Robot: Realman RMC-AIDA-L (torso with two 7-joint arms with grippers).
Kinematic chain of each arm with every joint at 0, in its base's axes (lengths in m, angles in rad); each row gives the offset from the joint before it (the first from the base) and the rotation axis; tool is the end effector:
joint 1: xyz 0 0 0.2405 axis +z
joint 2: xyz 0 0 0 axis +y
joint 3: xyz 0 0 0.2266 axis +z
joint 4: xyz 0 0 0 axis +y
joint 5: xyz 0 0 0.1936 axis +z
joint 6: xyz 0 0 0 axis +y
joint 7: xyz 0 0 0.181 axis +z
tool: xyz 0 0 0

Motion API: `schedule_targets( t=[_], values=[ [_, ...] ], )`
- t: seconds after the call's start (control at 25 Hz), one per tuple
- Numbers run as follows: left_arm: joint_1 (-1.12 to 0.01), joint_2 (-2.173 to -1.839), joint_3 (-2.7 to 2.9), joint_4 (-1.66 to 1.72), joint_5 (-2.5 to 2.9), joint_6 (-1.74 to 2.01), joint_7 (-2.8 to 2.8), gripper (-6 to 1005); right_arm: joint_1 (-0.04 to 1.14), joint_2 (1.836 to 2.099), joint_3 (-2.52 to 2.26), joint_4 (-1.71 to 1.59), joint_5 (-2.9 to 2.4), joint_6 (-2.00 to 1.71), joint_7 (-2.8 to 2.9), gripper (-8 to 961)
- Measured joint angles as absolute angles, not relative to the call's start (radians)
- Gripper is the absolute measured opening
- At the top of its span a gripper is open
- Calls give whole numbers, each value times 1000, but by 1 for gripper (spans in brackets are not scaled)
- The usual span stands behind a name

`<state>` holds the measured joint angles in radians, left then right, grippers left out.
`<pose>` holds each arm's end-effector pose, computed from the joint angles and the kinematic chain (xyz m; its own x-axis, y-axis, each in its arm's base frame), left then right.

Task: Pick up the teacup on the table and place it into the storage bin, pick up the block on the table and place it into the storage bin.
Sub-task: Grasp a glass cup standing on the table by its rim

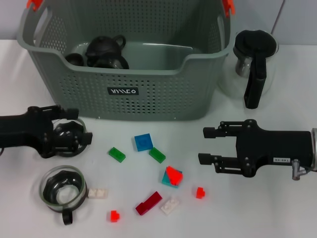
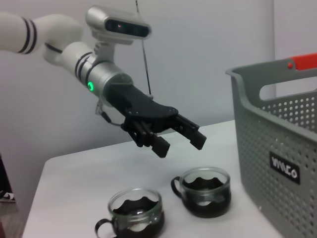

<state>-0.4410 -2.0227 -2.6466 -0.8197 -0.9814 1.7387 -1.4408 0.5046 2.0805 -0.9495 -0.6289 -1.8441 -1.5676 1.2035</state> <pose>-0.2580 0.2933 0.0387 0.7995 0.3922 0.4550 0.5203 -0.8307 -0.1981 0.1947 0.2928 -0.0464 0.8592 -0.1723 -0.4817 -0.2420 -0.9665 -0.0858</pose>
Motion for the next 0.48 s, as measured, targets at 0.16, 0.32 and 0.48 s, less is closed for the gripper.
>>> schedule_targets(
  t=[0.16, 0.32, 0.48],
  values=[
    [-462, -2023, -2570, -1004, -910, 1820, -1613, 862, 504, 2079, -947, -633, -1844, -1588, 1207, 645],
    [-480, -2043, -2438, -1260, -840, 1890, -1780, 861, 514, 2076, -945, -628, -1843, -1590, 1208, 645],
    [-522, -2073, -2213, -1478, -704, 1881, -1957, 861, 519, 2079, -945, -627, -1843, -1585, 1206, 644]
  ],
)
